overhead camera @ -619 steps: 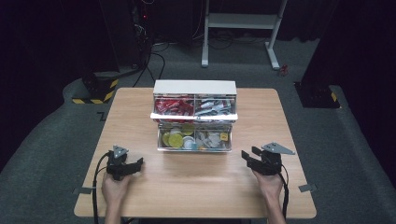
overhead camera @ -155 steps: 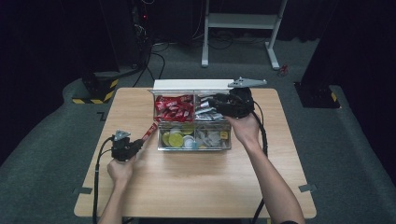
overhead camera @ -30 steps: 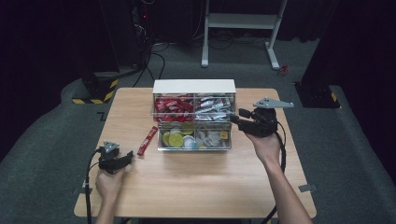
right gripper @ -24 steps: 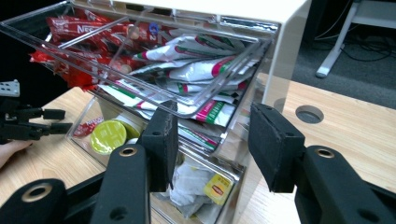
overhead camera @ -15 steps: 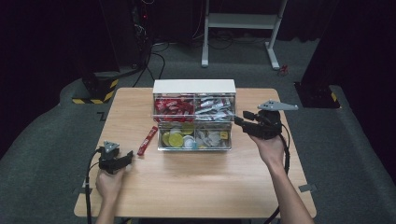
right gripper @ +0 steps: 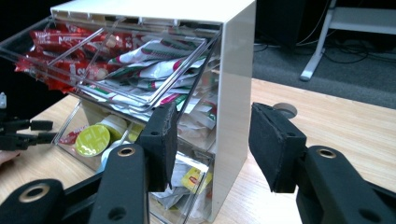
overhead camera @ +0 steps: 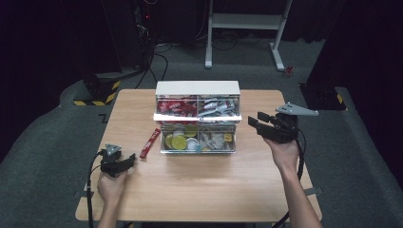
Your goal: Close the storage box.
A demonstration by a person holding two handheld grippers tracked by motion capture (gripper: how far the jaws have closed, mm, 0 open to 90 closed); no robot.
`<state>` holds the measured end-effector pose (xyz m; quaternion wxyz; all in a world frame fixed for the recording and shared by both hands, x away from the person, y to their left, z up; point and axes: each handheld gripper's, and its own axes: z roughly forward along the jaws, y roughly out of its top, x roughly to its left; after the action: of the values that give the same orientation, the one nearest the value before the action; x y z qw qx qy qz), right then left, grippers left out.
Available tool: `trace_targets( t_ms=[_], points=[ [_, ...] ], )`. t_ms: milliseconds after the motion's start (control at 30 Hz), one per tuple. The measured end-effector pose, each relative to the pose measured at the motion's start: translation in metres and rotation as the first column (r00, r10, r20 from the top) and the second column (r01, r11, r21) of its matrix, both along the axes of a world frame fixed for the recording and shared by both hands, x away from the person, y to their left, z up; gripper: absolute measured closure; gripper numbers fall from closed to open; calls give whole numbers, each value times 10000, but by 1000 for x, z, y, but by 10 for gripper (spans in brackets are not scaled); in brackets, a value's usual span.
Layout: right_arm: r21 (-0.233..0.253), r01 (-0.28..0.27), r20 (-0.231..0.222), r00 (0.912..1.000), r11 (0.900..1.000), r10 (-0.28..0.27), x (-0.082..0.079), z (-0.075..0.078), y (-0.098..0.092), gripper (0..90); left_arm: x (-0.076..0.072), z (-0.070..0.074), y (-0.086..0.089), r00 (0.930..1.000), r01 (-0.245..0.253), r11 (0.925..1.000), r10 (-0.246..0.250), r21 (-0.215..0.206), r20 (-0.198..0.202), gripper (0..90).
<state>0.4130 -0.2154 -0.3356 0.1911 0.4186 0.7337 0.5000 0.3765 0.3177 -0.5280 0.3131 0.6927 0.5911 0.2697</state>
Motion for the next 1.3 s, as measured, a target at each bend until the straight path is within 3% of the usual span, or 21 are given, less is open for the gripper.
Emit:
trace_targets(
  t_ms=[300,567,700,933,1300],
  points=[
    [147,211,94,9997,9997,-213,-1,0,-9,519,0,0,0,10000,-7,10000,7,-5,2,372],
    [437,742,256,9968,9963,-754,-5,-8,-28,509,0,0,0,10000,-3,10000,3,-5,1,372],
    [662,1046,118,9943,9923,-1056,-5,-21,-38,496,0,0,0,10000,1,10000,-1,-5,-1,371],
    [624,1282,-87,9917,9898,-1279,-5,-36,-44,493,0,0,0,10000,-1,10000,1,-3,2,370],
    [570,1436,-452,9890,9880,-1412,-1,-65,-43,482,0,0,0,10000,3,10000,-3,-4,-4,368]
  ],
)
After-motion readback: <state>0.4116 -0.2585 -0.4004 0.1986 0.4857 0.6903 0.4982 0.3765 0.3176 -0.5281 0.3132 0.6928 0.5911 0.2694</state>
